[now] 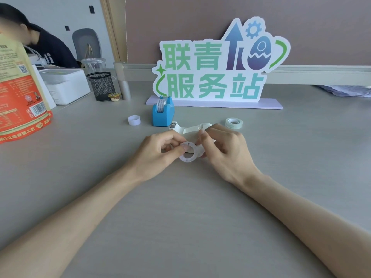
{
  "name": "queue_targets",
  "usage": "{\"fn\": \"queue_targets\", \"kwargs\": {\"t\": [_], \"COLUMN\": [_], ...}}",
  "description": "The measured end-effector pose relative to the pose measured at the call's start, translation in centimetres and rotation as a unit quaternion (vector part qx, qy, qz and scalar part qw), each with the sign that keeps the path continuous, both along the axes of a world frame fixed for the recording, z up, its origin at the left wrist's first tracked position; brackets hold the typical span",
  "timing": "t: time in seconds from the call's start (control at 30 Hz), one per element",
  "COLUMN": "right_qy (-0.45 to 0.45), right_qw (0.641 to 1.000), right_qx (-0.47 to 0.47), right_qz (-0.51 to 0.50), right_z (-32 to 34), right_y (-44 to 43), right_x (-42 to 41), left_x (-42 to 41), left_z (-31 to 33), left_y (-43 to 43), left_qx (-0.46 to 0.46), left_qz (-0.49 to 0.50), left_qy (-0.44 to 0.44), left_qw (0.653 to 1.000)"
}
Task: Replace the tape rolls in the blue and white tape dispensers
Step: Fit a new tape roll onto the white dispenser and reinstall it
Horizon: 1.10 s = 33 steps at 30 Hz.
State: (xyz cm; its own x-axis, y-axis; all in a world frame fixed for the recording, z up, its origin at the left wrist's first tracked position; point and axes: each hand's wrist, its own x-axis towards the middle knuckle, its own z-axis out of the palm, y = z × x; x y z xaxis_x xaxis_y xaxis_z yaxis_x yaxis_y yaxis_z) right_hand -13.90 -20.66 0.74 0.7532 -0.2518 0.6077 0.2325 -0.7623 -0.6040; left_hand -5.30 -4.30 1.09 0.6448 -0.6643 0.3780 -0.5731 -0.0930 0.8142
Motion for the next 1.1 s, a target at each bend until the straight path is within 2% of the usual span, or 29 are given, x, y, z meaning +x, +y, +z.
{"fn": "queue_targets", "kwargs": {"t": [0.13, 0.57, 0.63, 0.73, 0.8, 0.93, 1.1], "right_qy": [0.008, -0.014, -0.027, -0.053, -0.047, 0.008, 0.215], "right_qw": [0.997, 0.995, 0.997, 0.995, 0.991, 0.988, 0.957], "right_qx": [-0.070, -0.093, -0.063, 0.033, 0.056, 0.008, -0.073], "right_qz": [-0.011, -0.027, -0.041, -0.072, -0.109, -0.154, -0.183], "right_z": [0.0, -0.1, -0.1, 0.4, 0.7, 0.5, -0.2], "right_y": [0.3, 0.4, 0.2, -0.6, -1.4, -2.7, -4.3], "right_x": [-0.2, -0.2, -0.2, 0.1, 0.2, 0.8, 1.8], "left_x": [-0.1, 0.1, 0.1, 0.1, 0.1, 0.1, 0.2], "left_z": [-0.2, -0.4, -0.4, -0.5, -0.5, -0.6, -0.5], "left_y": [0.0, -0.1, -0.1, -0.1, -0.1, 0.0, 0.0], "left_qx": [0.010, 0.038, 0.040, 0.045, 0.046, 0.048, 0.037], "left_qz": [0.017, 0.031, 0.032, 0.038, 0.037, 0.035, 0.033], "left_qy": [-0.010, -0.035, -0.033, -0.033, -0.035, -0.037, -0.032], "left_qw": [1.000, 0.998, 0.998, 0.998, 0.998, 0.998, 0.998]}}
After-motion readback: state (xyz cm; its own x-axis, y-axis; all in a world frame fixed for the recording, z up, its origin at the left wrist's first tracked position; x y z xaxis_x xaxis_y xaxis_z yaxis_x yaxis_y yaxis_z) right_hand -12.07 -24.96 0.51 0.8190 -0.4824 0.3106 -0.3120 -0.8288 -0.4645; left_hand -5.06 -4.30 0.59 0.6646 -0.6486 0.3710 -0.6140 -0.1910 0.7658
